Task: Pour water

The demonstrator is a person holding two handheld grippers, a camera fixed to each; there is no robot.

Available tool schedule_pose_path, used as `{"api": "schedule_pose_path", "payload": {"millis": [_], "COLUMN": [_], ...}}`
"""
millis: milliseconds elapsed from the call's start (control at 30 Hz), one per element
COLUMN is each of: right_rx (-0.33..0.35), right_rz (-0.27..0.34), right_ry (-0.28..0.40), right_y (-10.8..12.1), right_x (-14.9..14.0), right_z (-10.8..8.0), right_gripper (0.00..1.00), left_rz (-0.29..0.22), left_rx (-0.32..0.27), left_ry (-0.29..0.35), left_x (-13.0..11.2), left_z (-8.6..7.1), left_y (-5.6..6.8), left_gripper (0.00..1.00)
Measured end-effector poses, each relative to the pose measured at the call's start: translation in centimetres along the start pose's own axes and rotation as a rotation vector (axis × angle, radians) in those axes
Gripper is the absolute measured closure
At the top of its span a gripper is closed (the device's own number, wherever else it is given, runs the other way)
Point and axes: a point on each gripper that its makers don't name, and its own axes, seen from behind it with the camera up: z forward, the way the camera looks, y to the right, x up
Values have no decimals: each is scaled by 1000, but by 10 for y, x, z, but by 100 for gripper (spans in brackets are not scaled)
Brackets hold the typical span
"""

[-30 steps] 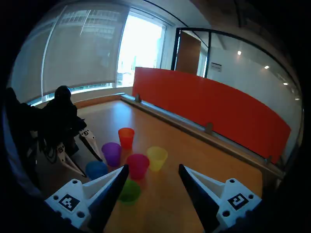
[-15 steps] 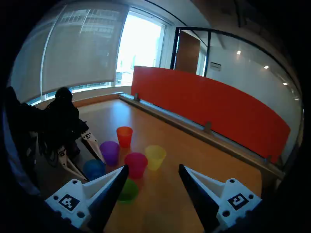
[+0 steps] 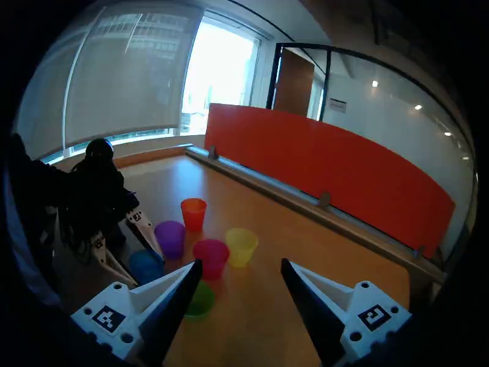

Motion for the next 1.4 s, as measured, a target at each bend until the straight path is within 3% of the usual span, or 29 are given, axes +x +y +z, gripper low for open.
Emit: {"api": "schedule_pose_path", "payload": {"millis": [400,600,1000,1400], "right_rx": [-2,-3,-3,-3], "right_rz": [8,13,-5,-15], "right_ry": [7,13,43,56], "right_y": [0,-1,-14,-21], "right_x": [1,6,24,32], "right_z": [0,-1,-10,-15], "right_gripper": [1,0,0,0], "left_rz": [8,10,-8,13], "left_rx": [-10,-8,65,166], "left_ry": [-5,26,151,268], "left_x": [-1,10,60,105], "left_z": [-4,-12,-53,-103], "left_y": [4,9,-3,-23], "left_gripper": [14,14,14,14]}}
